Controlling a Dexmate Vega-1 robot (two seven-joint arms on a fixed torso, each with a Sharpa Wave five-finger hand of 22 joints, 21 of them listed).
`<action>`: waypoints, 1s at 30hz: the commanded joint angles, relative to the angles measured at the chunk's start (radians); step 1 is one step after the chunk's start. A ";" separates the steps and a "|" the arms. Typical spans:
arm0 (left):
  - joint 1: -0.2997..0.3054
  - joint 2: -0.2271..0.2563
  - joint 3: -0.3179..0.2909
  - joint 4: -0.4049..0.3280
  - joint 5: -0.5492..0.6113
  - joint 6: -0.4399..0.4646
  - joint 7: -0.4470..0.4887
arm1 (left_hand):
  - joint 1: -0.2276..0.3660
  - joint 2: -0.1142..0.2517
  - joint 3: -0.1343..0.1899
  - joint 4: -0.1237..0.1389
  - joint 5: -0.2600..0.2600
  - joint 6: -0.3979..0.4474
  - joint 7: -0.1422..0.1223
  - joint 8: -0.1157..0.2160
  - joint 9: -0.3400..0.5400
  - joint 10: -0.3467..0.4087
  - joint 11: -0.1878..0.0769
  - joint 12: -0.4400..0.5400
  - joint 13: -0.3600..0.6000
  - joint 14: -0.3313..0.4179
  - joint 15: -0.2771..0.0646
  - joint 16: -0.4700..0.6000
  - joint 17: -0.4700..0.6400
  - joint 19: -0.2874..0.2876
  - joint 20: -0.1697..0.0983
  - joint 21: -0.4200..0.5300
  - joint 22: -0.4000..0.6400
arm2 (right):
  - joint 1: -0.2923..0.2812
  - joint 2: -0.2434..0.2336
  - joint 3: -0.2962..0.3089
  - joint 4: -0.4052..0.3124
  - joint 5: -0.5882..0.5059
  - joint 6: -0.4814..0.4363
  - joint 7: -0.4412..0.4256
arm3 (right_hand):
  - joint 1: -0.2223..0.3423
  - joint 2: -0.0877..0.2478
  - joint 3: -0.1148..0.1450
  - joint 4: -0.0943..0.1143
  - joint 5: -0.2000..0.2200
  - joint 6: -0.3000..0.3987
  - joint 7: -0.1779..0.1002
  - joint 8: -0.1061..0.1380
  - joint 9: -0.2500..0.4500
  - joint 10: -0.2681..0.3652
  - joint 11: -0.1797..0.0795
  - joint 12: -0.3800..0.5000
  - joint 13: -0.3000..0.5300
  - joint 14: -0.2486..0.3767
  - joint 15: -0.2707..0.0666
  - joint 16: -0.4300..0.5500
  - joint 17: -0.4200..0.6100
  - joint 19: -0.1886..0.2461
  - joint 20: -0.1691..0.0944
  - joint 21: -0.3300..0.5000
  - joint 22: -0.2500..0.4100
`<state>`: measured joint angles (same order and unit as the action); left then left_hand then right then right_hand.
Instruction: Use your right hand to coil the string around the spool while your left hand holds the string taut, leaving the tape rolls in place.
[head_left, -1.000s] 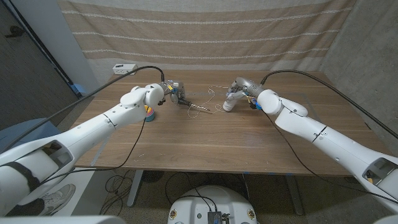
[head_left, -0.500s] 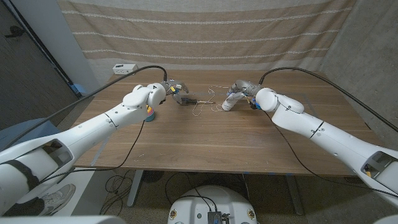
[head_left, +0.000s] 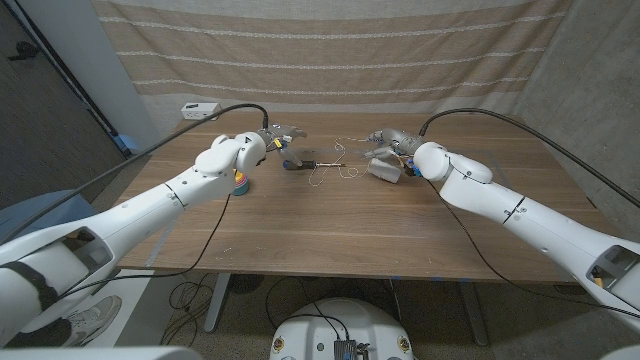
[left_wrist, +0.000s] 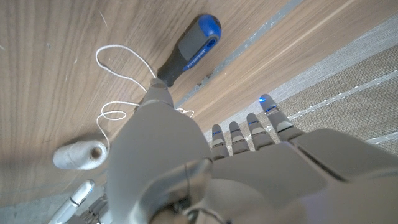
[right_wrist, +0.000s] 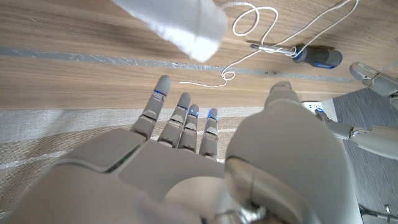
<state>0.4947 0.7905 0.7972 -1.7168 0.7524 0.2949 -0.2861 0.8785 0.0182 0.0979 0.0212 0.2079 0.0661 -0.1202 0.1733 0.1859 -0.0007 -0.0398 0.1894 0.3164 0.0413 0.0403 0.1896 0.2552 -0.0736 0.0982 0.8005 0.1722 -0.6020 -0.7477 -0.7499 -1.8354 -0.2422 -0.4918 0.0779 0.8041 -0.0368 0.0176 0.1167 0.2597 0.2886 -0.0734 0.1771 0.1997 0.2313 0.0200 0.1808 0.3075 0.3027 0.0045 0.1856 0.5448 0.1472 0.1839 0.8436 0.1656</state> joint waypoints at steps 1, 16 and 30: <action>0.108 0.025 -0.132 -0.020 -0.156 -0.114 0.233 | -0.064 0.022 -0.011 0.039 -0.005 -0.025 -0.010 0.003 -0.001 -0.014 -0.008 0.006 -0.013 -0.015 0.002 0.006 -0.006 -0.014 0.012 -0.020 0.002 | -0.126 0.012 0.141 0.053 0.163 0.280 -0.157 | -0.042 0.001 -0.022 0.018 0.011 -0.023 0.004 0.005 0.001 -0.019 0.004 0.005 -0.005 -0.035 0.015 0.004 -0.010 -0.040 0.023 -0.034 0.002; 0.214 0.009 -0.280 0.043 -0.482 -0.365 0.402 | -0.175 0.101 -0.016 0.095 -0.020 -0.107 -0.059 -0.001 -0.005 -0.071 -0.021 0.001 -0.061 -0.067 0.003 -0.001 -0.037 -0.017 0.001 -0.065 0.002 | -0.226 0.094 0.257 0.200 0.417 0.694 -0.188 | -0.072 0.053 -0.022 0.009 0.010 -0.117 -0.007 -0.001 -0.003 -0.100 0.008 0.001 -0.038 -0.148 0.042 -0.005 -0.075 -0.029 -0.099 -0.099 0.002; 0.269 -0.068 -0.362 0.219 -0.819 -0.683 0.388 | -0.219 0.127 -0.008 0.094 -0.027 -0.106 -0.012 0.004 -0.010 -0.046 -0.014 0.016 -0.106 -0.070 -0.022 0.003 -0.064 -0.001 -0.059 -0.102 0.000 | -0.274 0.142 0.311 0.229 0.533 0.832 -0.180 | -0.104 0.046 -0.041 0.002 -0.005 -0.226 -0.003 0.000 -0.006 -0.100 0.040 0.013 -0.062 -0.164 0.046 0.003 -0.129 -0.006 -0.142 -0.132 0.002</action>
<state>0.7218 0.7684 0.4954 -1.6077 0.1580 -0.1830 0.1028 0.6699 0.1462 0.0833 0.1104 0.1846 -0.0244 -0.1215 0.1832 0.1763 -0.0545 -0.0531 0.1972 0.2116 -0.0253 0.0261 0.1897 0.1906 -0.0716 0.0500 0.7021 0.1724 -0.8365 -0.6442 -0.4841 -1.6384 0.1897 0.2185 -0.1069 0.7093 0.0095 -0.0176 0.1159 0.2578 0.0655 -0.0716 0.1733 0.1939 0.1285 0.0523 0.1858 0.2460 0.1422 0.0517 0.1857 0.4170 0.1407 0.0484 0.7161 0.1654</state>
